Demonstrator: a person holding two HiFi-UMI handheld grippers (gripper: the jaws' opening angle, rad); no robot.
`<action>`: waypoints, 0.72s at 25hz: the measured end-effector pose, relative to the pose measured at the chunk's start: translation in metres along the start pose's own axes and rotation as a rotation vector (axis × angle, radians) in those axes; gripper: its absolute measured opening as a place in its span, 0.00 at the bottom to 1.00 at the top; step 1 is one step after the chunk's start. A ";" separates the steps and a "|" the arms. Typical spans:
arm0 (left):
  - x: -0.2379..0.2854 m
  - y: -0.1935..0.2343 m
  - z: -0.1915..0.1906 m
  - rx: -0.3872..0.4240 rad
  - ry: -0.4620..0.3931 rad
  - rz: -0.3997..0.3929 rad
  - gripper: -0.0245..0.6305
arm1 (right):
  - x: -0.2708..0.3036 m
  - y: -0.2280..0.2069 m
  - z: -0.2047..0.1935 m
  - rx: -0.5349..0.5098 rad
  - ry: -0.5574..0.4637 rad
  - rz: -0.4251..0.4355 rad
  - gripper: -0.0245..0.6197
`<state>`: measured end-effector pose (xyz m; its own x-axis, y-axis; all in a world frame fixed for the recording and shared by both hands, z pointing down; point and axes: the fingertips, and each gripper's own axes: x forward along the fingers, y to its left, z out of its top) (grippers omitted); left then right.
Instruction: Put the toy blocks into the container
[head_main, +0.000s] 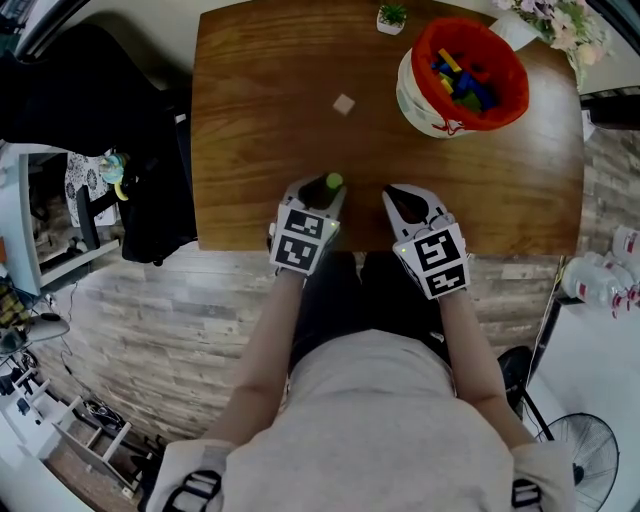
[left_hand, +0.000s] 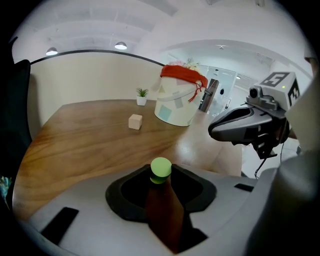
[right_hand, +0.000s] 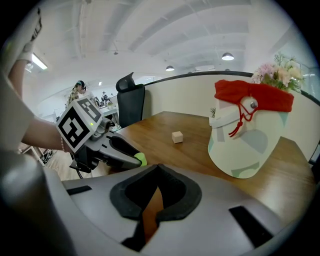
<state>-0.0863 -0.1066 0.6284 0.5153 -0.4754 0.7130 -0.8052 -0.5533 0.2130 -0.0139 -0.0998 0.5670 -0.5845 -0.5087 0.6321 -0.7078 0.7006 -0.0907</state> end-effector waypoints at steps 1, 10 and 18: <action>-0.001 -0.001 0.001 0.002 -0.001 -0.005 0.25 | 0.000 0.000 0.001 -0.003 -0.003 -0.004 0.06; -0.009 -0.002 0.018 0.028 -0.014 -0.037 0.25 | -0.004 -0.009 0.013 -0.010 -0.019 -0.023 0.06; -0.019 -0.013 0.051 0.061 -0.055 -0.068 0.25 | -0.017 -0.021 0.039 0.005 -0.084 -0.050 0.06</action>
<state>-0.0707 -0.1257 0.5779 0.5848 -0.4709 0.6605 -0.7494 -0.6253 0.2177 -0.0043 -0.1255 0.5285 -0.5794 -0.5834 0.5692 -0.7387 0.6709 -0.0642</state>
